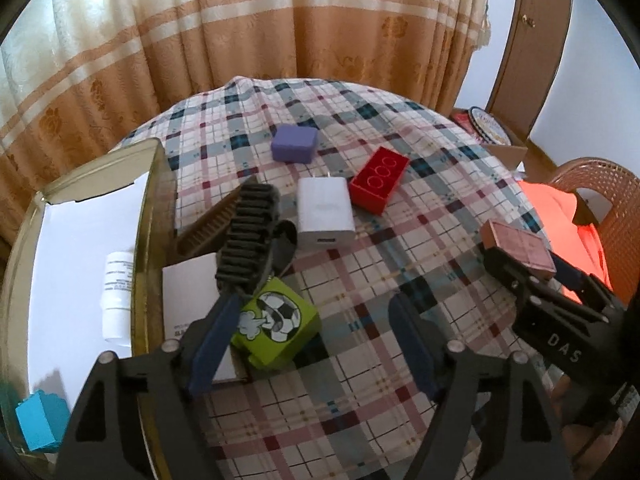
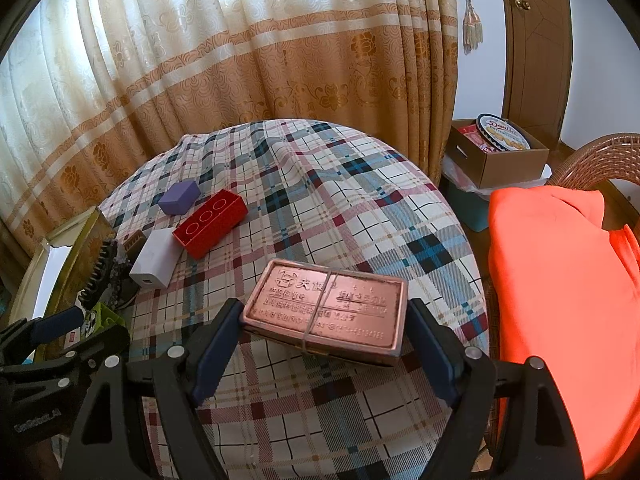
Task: Organize rigid objects
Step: 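Lift the copper plate with the right gripper while the left gripper approaches the green block, then grasp the green soccer-print block with the left gripper, then carry the green block and copper plate into the box and release both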
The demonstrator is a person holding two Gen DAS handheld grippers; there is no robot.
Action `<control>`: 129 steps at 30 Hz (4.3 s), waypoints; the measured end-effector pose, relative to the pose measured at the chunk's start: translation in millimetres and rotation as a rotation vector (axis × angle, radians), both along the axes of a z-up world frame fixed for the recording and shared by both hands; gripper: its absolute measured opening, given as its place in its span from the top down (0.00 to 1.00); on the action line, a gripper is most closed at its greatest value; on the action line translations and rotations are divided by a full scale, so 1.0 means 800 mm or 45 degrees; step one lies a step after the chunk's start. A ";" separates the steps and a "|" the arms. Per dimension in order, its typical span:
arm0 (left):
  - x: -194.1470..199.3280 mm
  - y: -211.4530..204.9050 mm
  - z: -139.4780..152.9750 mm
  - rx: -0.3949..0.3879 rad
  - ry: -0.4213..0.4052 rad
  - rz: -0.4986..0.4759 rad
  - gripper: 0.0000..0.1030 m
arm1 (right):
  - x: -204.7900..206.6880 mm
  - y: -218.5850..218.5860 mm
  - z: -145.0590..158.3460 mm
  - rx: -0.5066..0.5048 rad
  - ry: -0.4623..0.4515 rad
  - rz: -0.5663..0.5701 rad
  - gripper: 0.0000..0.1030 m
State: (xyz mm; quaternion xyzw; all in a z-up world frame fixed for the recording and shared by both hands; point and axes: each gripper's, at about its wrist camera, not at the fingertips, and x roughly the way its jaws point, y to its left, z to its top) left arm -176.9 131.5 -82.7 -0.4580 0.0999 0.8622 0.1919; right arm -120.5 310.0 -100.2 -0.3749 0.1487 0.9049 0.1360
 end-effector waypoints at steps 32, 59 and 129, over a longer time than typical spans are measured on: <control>-0.006 0.001 -0.027 0.028 -0.281 -0.078 0.37 | 0.002 0.001 0.000 -0.001 0.002 0.009 0.19; 0.010 0.019 -0.038 0.021 0.039 -0.041 0.31 | -0.003 -0.006 0.000 0.041 -0.031 0.007 0.19; 0.052 -0.170 0.042 0.421 0.597 0.459 0.71 | -0.002 -0.033 0.014 0.226 -0.008 -0.061 0.19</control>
